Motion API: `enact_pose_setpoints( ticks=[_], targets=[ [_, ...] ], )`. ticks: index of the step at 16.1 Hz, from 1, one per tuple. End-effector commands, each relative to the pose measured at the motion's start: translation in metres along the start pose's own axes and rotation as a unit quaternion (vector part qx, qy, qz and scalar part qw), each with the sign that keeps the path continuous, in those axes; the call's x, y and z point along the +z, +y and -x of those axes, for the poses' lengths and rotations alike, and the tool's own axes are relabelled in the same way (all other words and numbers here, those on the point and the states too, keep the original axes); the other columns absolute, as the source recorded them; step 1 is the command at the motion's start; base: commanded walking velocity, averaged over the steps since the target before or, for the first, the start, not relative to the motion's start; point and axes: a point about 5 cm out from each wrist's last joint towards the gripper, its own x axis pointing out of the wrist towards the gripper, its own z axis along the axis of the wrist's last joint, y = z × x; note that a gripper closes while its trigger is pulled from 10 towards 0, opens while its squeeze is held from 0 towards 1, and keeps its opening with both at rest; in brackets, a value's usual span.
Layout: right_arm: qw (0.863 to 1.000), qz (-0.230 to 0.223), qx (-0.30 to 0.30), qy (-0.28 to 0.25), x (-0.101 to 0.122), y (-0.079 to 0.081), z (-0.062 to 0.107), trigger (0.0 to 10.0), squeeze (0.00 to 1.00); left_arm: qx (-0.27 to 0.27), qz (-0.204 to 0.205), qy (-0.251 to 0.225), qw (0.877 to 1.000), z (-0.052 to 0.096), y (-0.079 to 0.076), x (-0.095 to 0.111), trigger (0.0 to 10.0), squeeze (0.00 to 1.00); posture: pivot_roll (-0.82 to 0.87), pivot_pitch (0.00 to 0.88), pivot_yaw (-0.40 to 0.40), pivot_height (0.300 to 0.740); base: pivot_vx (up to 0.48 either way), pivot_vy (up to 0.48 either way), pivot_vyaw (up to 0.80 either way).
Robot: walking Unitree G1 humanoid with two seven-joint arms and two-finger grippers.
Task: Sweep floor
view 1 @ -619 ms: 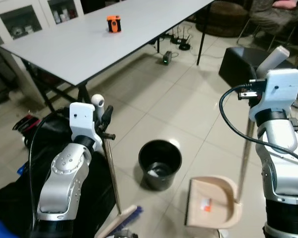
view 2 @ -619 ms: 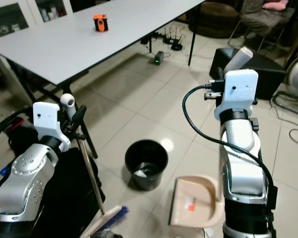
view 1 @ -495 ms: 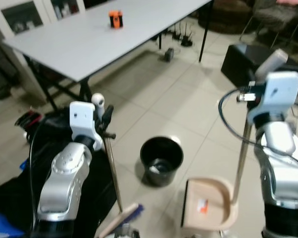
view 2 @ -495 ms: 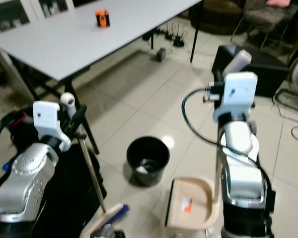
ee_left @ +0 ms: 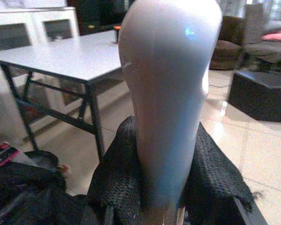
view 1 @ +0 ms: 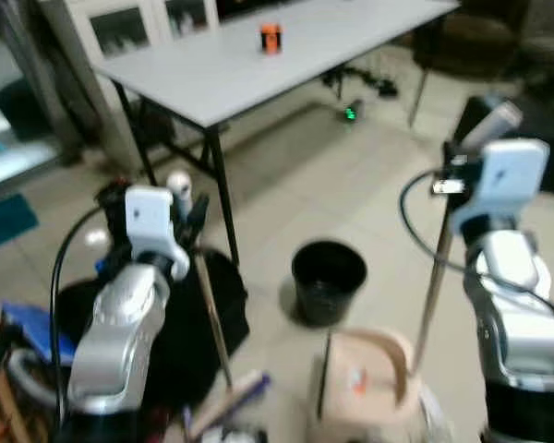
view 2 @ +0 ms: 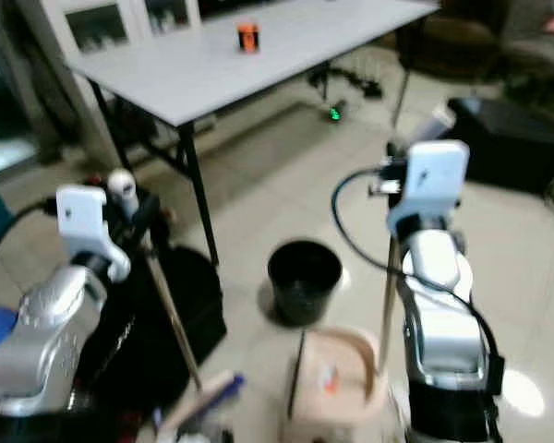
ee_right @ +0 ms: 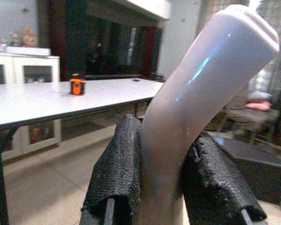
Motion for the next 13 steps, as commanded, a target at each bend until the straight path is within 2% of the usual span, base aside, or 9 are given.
enact_pose_setpoints(
  ticks=[1, 7, 13],
  targets=[
    [1.000, 0.010, -0.002, -0.006, 0.005, -0.001, 0.001, 10.0, 0.00, -0.005, -0.007, -0.005, 1.000, 0.001, -0.001, 0.003, 10.0, 0.00, 0.02, 0.000, 0.049, 0.740, -0.289, 0.000, 0.00],
    [0.999, 0.003, -0.007, 0.034, -0.007, 0.000, 0.010, 10.0, 0.00, -0.017, -0.014, -0.003, 1.000, -0.004, -0.004, 0.004, 10.0, 0.00, 0.01, 0.000, 0.052, 0.740, -0.288, 0.000, 0.00],
    [0.999, -0.008, -0.003, 0.034, -0.005, 0.002, 0.011, 10.0, 0.00, -0.027, -0.012, -0.009, 1.000, -0.004, -0.007, 0.005, 10.0, 0.00, 0.01, 0.000, 0.053, 0.740, -0.224, 0.000, -0.80]
  ],
)
